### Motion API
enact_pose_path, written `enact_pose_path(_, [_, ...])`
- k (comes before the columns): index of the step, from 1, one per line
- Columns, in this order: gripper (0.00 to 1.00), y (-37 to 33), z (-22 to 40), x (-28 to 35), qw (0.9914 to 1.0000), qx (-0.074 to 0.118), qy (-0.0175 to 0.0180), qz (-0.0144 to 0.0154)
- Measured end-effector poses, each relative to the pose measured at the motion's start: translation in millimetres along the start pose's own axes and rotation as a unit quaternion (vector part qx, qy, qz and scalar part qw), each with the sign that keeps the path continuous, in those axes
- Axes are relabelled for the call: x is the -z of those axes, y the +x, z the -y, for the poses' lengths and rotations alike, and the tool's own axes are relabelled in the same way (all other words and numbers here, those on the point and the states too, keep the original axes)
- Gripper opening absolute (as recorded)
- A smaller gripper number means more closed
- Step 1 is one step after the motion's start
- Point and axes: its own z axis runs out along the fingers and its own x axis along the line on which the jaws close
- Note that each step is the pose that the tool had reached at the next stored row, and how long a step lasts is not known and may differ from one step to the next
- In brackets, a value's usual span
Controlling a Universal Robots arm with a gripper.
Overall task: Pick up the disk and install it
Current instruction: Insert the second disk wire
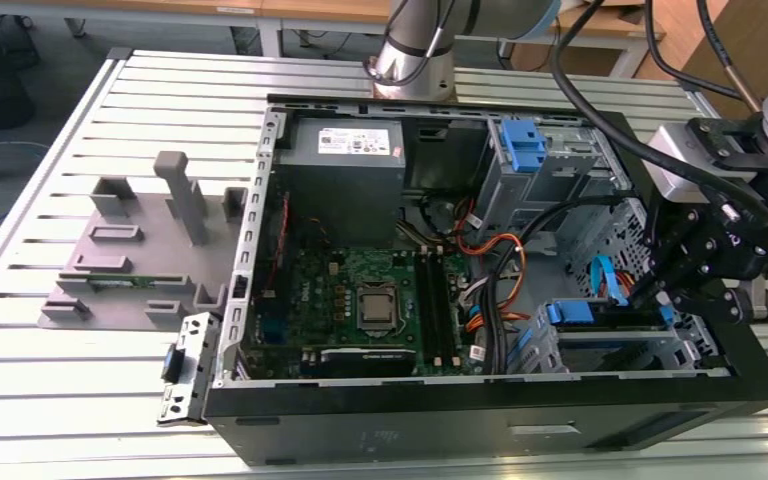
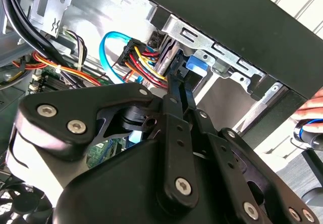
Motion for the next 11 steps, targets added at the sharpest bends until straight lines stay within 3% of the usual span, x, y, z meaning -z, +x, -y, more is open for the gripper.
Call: enact_pose_path(11, [0.16,-1.1,0.0,-1.7,1.00000,-0.001,0.0001,0.0006])
